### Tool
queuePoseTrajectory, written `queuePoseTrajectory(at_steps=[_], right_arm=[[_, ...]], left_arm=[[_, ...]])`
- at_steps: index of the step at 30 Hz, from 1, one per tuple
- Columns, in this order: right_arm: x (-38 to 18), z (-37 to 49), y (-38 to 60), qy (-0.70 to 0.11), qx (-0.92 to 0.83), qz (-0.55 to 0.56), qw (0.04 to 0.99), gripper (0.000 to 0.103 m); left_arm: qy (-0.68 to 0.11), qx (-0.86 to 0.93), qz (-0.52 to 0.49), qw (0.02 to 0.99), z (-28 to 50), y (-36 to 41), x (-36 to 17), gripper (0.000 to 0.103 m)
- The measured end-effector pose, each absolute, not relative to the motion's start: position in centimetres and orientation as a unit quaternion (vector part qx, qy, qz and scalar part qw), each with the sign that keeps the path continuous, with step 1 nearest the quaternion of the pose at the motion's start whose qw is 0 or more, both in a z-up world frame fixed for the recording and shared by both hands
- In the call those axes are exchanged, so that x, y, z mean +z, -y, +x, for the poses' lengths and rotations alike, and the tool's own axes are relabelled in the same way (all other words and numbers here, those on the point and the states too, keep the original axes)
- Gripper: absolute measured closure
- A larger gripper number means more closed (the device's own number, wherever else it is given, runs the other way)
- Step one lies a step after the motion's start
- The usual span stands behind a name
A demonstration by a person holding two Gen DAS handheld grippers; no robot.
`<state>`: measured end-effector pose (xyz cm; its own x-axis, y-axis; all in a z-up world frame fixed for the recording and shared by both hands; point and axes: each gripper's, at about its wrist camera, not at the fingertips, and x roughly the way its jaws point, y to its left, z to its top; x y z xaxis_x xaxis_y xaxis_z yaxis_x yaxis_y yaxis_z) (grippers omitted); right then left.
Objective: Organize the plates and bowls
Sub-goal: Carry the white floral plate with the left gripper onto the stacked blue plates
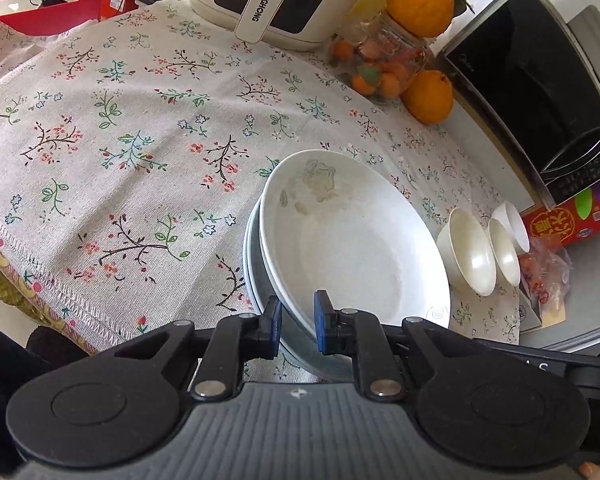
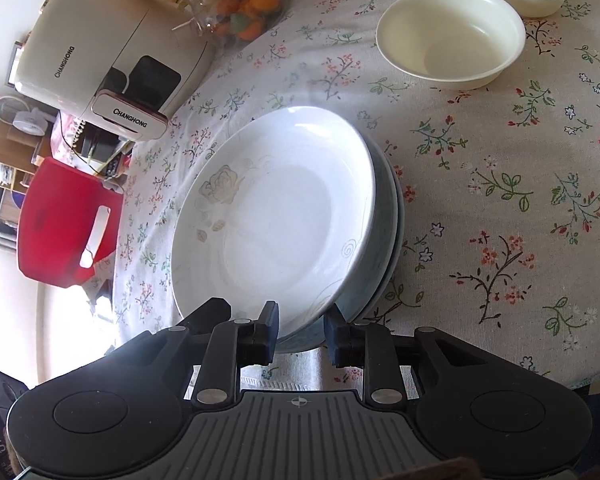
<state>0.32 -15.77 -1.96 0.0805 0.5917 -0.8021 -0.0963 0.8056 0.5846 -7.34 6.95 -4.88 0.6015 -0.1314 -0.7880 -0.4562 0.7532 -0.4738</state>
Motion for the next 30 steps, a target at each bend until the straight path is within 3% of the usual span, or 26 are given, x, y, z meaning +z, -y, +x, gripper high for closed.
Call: queuePoseTrajectory(at_steps=[30], right_arm=[[-1.7,-0.1,16.9,-0.637,0.244,0.217,0.698,0.072]], left_arm=[[-0.443,0.099,-0.319,0.832,-6.9,-6.4,-4.9,0.087]])
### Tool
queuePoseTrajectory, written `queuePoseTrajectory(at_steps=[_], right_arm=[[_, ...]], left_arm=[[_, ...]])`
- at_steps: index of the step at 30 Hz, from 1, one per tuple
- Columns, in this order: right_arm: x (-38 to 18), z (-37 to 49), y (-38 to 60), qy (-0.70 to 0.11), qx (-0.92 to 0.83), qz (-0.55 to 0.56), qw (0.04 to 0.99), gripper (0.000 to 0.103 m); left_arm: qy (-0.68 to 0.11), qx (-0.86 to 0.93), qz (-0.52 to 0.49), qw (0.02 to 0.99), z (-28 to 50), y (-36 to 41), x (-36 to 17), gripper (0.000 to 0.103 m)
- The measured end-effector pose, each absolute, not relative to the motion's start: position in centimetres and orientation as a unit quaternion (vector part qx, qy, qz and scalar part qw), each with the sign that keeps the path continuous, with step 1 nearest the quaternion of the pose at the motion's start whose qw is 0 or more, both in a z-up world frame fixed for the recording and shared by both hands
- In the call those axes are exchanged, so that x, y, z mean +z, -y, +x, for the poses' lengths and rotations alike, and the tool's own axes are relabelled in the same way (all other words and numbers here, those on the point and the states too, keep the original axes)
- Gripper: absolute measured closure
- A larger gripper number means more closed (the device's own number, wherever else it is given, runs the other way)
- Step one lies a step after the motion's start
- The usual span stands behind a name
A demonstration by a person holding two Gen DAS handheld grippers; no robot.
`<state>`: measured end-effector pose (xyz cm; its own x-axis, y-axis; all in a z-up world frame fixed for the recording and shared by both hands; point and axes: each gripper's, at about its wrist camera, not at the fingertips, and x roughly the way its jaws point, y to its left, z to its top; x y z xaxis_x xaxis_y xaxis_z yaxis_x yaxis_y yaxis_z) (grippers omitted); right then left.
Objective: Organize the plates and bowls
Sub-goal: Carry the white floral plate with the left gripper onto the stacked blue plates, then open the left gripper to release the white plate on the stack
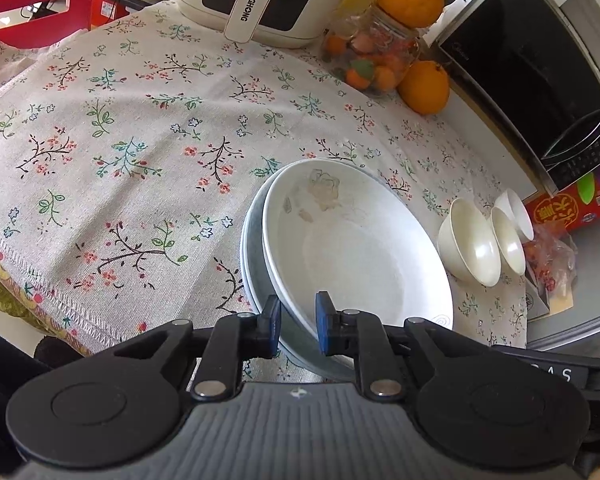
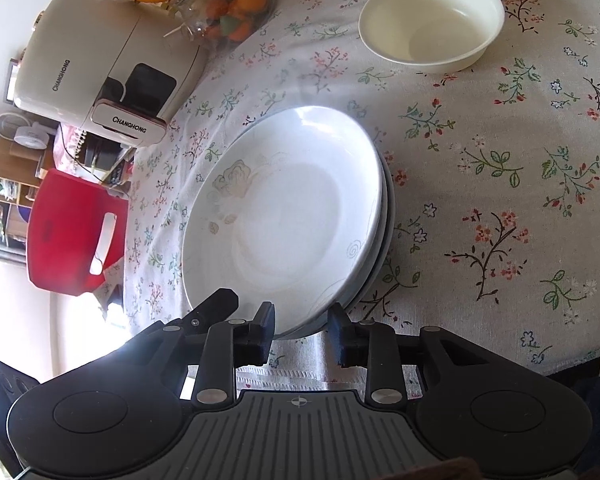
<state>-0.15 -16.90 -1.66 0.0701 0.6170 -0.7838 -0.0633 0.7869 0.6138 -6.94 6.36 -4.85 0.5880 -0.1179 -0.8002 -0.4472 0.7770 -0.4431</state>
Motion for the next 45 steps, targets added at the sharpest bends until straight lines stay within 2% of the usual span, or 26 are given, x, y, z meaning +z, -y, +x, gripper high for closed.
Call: queuePoseTrajectory(at_steps=[16,23,24,26,28,35,45], right_arm=[[-1.5,0.4,18.3,-0.616,0.254,0.212,0.715,0.063],[-1.5,0.7,18.7,-0.608,0.25,0.201,0.726,0.059],[-1.5,0.7,18.7,-0.607,0.25,0.2,0.727,0.059],[-1.4,0.8,18.7,-0.603,0.25,0.195,0.732,0.058],[-1.4,0.9,18.7,-0.602,0.249,0.194,0.734,0.056],[-0.8,1.2,18.5,-0.585,0.244,0.181,0.752,0.056],[0.4,3.9,22.4,-0.54,0.188,0.171,0.802,0.047]], left_arm=[[-0.441,0.121,-0.31,0.834,-6.5,-6.7,-4.7,0.087],[-0.443,0.115,-0.309,0.834,-6.3,-6.7,-4.5,0.075],[-0.444,0.12,-0.303,0.834,-6.3,-6.7,-4.5,0.062],[-0.448,0.127,-0.301,0.832,-6.4,-6.8,-4.5,0.051],[-0.448,0.125,-0.303,0.832,-6.5,-7.1,-4.6,0.057],[-0.443,0.139,-0.311,0.829,-6.4,-8.1,-4.5,0.056],[-0.427,0.118,-0.282,0.851,-3.8,-6.8,-1.2,0.049]])
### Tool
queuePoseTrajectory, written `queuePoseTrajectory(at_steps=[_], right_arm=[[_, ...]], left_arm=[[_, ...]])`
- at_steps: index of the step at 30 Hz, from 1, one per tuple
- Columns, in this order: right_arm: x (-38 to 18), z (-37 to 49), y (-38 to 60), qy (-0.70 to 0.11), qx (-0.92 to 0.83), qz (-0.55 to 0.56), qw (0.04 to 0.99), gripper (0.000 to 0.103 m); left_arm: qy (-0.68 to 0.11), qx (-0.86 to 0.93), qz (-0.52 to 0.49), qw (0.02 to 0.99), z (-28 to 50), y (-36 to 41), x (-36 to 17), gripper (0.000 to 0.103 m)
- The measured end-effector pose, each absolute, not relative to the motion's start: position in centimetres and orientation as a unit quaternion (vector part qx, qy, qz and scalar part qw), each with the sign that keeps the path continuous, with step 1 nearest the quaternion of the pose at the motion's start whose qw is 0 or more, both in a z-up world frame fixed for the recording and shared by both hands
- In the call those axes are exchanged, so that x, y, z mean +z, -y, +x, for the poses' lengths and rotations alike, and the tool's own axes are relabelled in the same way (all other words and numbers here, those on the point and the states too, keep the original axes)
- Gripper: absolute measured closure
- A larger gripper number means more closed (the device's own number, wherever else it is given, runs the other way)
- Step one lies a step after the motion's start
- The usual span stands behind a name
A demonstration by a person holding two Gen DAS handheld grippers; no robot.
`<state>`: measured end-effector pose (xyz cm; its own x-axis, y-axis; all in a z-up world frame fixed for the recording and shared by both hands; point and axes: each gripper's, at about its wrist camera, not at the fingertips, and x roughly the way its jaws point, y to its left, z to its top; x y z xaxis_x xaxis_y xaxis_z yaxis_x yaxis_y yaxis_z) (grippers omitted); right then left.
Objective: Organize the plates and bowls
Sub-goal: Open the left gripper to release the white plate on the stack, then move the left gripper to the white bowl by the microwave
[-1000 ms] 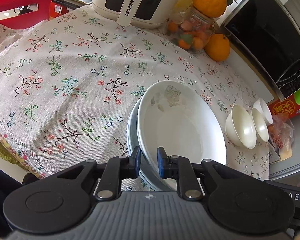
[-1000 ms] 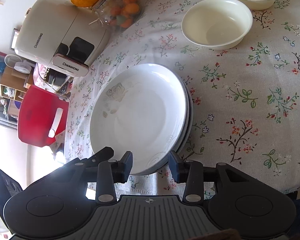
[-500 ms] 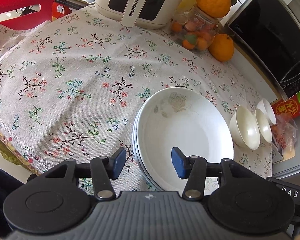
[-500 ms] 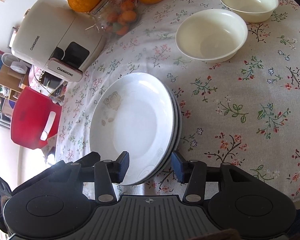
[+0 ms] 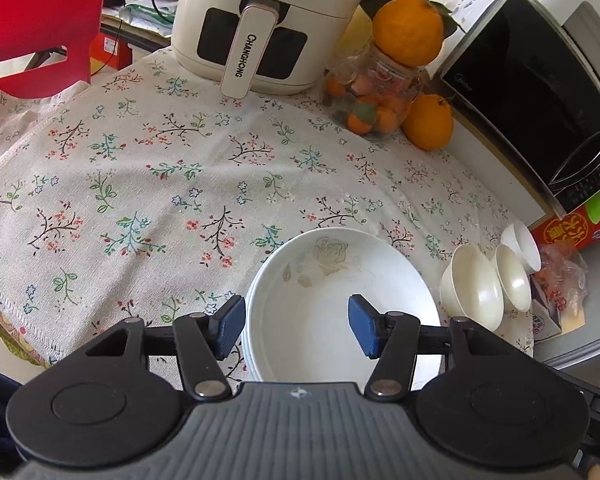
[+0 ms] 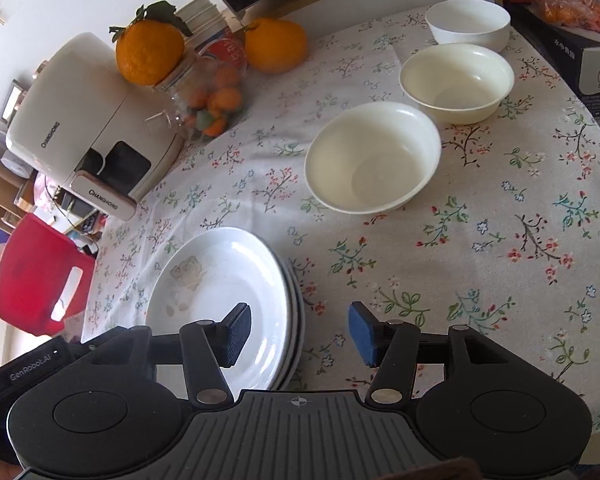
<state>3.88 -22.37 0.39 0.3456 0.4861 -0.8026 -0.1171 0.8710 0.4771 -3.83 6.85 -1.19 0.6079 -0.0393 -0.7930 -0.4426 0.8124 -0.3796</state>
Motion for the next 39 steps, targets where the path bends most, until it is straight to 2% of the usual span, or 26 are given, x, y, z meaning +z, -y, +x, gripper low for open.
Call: queuePoseTrajectory(at_steps=[8,10,13,32,39], right_arm=[[1.7,7.9,26.7,-0.511,0.133,0.204,0.825,0.037],[2.1,9.0,28.0,-0.5,0.116,0.204,0.834,0.031],[2.5,11.0,29.9,-0.485,0.082,0.197,0.848,0.028],[-0.6,22.2,37.4,-0.454,-0.042,0.248,0.854,0.027],[-2.7,25.5,38.0,-0.449,-0.032,0.297,0.842,0.027]], left_arm=[[-0.445,0.037,-0.215,0.868,3.0,-2.0,1.7,0.039],[-0.441,0.026,-0.212,0.872,4.8,-0.8,2.2,0.036],[-0.445,-0.003,-0.211,0.87,8.1,1.1,2.1,0.033],[-0.456,-0.036,-0.137,0.879,22.7,12.3,-0.8,0.024],[-0.451,-0.046,-0.185,0.872,27.1,13.7,-1.9,0.021]])
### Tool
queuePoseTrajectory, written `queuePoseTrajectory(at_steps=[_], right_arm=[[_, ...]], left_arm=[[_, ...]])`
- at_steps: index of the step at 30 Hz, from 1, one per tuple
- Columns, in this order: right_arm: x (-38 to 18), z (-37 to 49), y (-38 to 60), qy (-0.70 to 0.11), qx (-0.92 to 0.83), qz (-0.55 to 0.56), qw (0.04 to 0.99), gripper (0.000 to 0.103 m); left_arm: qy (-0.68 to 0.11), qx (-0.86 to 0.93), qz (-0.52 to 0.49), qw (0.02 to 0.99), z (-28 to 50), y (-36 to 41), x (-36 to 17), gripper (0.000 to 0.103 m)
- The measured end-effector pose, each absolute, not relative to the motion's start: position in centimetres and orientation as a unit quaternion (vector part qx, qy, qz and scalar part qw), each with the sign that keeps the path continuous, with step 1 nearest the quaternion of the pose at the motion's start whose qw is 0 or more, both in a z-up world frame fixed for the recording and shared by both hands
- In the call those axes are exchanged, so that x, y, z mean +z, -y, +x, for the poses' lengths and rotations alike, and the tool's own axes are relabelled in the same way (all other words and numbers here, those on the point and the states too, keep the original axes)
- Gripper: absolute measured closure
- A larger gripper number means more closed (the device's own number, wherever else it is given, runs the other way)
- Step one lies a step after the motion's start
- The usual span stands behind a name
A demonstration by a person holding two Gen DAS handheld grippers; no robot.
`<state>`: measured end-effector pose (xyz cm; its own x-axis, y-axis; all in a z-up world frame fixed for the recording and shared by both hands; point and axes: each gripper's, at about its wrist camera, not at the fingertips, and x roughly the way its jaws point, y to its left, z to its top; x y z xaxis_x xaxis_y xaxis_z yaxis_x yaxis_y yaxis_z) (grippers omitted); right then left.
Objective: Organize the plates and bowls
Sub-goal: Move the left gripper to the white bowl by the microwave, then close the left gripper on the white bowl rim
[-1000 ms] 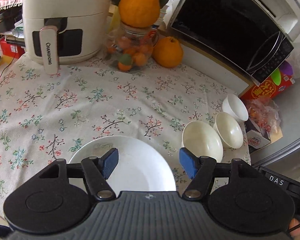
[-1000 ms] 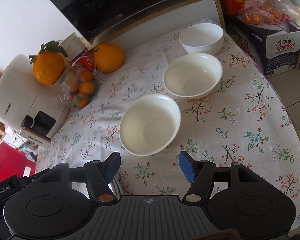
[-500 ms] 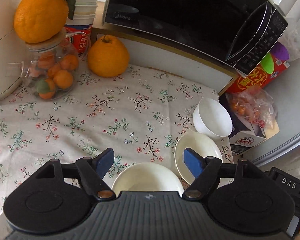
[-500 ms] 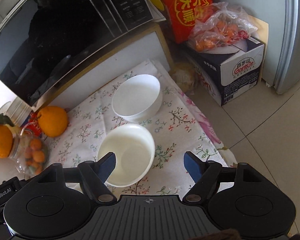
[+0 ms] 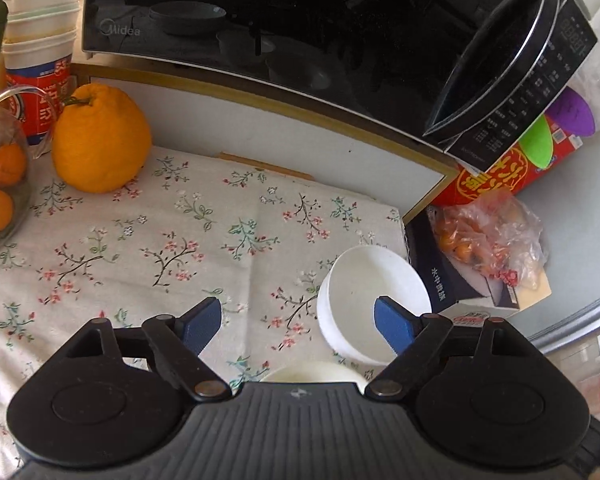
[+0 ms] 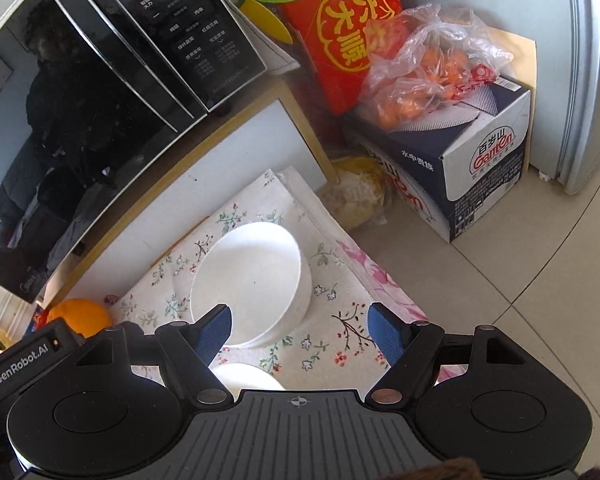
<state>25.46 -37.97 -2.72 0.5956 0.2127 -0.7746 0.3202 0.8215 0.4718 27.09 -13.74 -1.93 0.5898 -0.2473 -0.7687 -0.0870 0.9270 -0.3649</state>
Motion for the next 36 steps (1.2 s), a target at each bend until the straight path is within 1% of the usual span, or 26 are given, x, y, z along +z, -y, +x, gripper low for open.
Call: queuePoseTrajectory(at_steps=[2,5,7,11,14,17,19,20,22,23,25,26,27,28,30,32,36], right_arm=[[-3.1,26.1,38.4,-0.446,-0.027,0.32,0.836,0.027],[-3.7,27.0,38.3,-0.446,-0.038,0.313,0.838,0.027],[-4.7,27.7,38.5,-0.451,-0.043,0.323,0.831,0.027],[-5.9,28.6,39.0,-0.452,-0.043,0.365,0.813,0.027],[-6.2,29.0,38.7,-0.451,-0.047,0.356,0.817,0.029],[-7.2,29.3,38.6,-0.465,-0.044,0.36,0.808,0.04],[-7.6,29.4,38.8,-0.468,-0.043,0.371,0.801,0.051],[-7.8,29.5,38.9,-0.467,-0.044,0.373,0.8,0.054],[-8.2,29.5,39.2,-0.465,-0.052,0.376,0.8,0.062],[-8.5,29.6,39.3,-0.47,-0.051,0.379,0.795,0.064],[-9.0,29.6,39.6,-0.473,-0.045,0.388,0.79,0.073],[-9.1,29.6,39.7,-0.473,-0.043,0.391,0.789,0.075],[-9.1,29.6,39.6,-0.471,-0.04,0.39,0.79,0.078],[-8.9,29.6,39.3,-0.47,-0.036,0.382,0.795,0.084],[-8.4,29.6,38.7,-0.47,-0.029,0.364,0.803,0.091],[-8.1,29.6,38.3,-0.471,-0.029,0.35,0.809,0.092],[-8.6,29.7,38.2,-0.477,-0.034,0.347,0.807,0.095]], left_arm=[[-0.452,-0.044,-0.183,0.872,28.1,14.2,-2.2,0.022],[-0.447,-0.047,-0.167,0.878,28.8,14.8,-2.5,0.023],[-0.454,-0.041,-0.15,0.877,29.4,15.3,-3.1,0.025],[-0.472,-0.034,-0.15,0.868,30.5,15.4,-4.8,0.034],[-0.493,-0.033,-0.15,0.857,31.0,15.6,-6.1,0.042],[-0.495,-0.037,-0.149,0.855,31.2,15.9,-6.8,0.047],[-0.497,-0.036,-0.149,0.854,31.4,16.1,-7.3,0.051],[-0.501,-0.034,-0.148,0.852,31.5,16.3,-7.7,0.053],[-0.507,-0.036,-0.148,0.848,31.7,16.4,-8.1,0.058],[-0.504,-0.04,-0.147,0.851,31.6,16.5,-8.1,0.062],[-0.499,-0.043,-0.14,0.854,31.5,16.8,-8.2,0.063],[-0.498,-0.049,-0.139,0.855,31.4,17.0,-8.1,0.069],[-0.498,-0.055,-0.138,0.854,31.3,17.2,-8.1,0.076],[-0.497,-0.059,-0.135,0.855,31.3,17.4,-8.0,0.08],[-0.495,-0.066,-0.121,0.858,31.2,18.1,-7.7,0.092],[-0.493,-0.071,-0.109,0.861,30.9,18.6,-7.7,0.096],[-0.495,-0.075,-0.105,0.859,31.0,18.6,-8.1,0.097]])
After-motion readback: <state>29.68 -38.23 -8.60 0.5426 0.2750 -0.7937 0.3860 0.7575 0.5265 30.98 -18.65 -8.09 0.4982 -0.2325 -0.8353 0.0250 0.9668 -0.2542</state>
